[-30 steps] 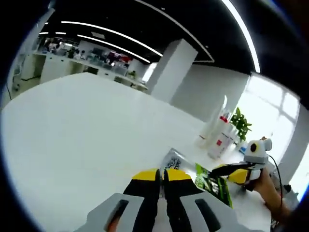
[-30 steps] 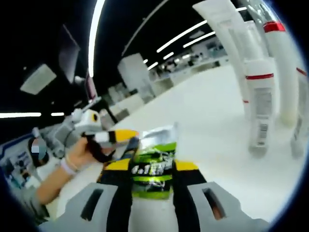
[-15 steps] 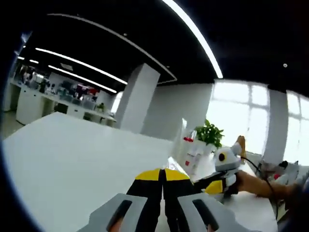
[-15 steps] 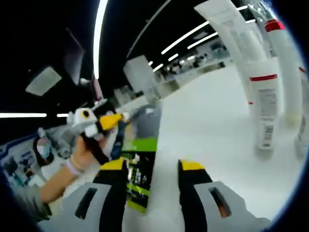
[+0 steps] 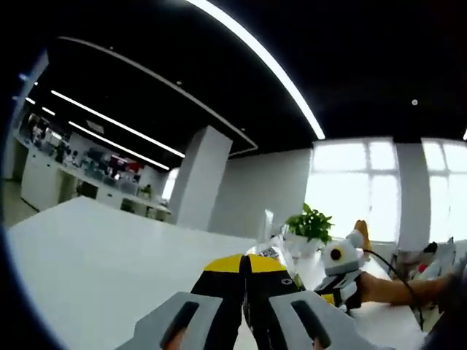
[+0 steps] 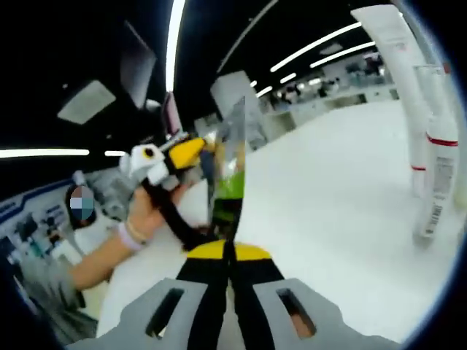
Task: Arrange the skincare products in the storage area until every visible bottle or jar stands upright without overlapping.
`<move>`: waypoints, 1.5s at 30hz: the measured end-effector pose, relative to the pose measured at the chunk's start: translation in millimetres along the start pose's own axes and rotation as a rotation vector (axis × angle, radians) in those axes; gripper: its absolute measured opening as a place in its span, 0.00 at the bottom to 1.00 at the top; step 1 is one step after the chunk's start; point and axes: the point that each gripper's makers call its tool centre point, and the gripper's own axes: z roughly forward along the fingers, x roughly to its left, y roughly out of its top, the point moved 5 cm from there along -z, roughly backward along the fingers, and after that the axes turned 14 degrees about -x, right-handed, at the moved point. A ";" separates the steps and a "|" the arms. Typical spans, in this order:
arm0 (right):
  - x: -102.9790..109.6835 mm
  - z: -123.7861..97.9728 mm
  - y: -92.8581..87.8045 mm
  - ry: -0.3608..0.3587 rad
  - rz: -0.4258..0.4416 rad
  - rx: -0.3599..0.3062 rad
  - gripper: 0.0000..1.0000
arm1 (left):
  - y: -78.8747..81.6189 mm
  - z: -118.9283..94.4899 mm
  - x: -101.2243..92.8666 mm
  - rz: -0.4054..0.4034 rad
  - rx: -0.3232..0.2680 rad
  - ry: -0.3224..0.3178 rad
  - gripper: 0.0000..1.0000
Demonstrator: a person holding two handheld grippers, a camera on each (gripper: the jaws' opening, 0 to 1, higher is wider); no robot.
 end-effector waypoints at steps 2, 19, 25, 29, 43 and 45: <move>0.9 0.5 5.1 0.007 -0.005 -0.016 0.00 | -0.7 0.8 1.4 0.034 -0.004 0.020 0.00; -10.0 -32.7 66.9 0.033 0.088 -0.393 0.00 | -37.0 12.2 -33.1 -0.082 0.151 -0.168 0.59; -4.5 -27.7 62.8 0.048 0.092 -0.380 0.00 | -44.8 9.0 -45.1 -0.192 0.197 -0.231 0.37; -2.8 -25.6 61.8 0.055 0.100 -0.365 0.00 | -43.5 7.1 -42.9 -0.218 0.201 -0.227 0.18; 1.2 -21.8 52.5 0.057 0.127 -0.295 0.00 | -46.8 -4.2 -45.6 -0.430 0.369 -0.115 0.00; 3.9 -23.3 54.5 0.074 0.124 -0.306 0.00 | -42.7 -5.4 -48.4 -0.470 0.361 -0.121 0.00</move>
